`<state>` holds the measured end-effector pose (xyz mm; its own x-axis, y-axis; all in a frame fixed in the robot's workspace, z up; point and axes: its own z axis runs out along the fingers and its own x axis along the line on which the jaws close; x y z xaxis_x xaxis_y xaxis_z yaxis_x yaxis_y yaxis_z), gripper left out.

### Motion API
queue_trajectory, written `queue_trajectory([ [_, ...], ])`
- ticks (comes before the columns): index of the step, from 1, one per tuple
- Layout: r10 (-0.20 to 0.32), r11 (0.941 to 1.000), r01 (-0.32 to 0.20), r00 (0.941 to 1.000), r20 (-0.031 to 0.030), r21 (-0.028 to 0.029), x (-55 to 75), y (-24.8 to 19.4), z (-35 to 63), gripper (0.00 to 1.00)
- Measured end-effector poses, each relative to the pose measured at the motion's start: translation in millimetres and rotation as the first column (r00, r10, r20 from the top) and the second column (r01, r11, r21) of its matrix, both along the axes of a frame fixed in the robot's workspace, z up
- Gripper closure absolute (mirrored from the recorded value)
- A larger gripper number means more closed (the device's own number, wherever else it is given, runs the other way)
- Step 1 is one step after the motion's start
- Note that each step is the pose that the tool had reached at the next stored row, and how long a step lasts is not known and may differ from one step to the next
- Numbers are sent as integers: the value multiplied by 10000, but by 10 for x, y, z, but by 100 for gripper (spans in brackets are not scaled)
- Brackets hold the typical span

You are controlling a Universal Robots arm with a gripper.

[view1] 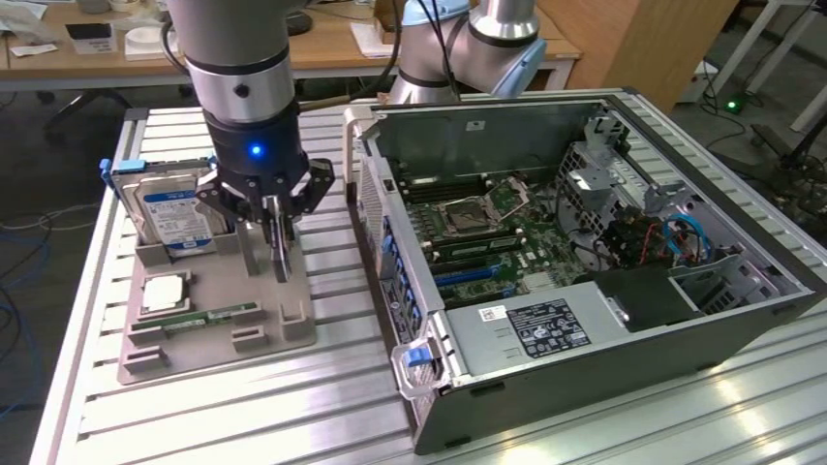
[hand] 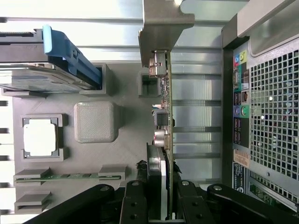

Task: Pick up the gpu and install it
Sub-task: 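Pick up the gpu and move the gpu toward the slot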

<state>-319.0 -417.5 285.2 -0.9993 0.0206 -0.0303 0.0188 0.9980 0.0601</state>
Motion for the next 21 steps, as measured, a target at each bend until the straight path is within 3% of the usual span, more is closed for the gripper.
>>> queue_trajectory([
  [14, 0, 10000, 0, 10000, 0, 7, 0, 0, 39, 72],
  [21, -1, 10000, 1, 10000, 0, 97, 0, 0, 106, 72],
])
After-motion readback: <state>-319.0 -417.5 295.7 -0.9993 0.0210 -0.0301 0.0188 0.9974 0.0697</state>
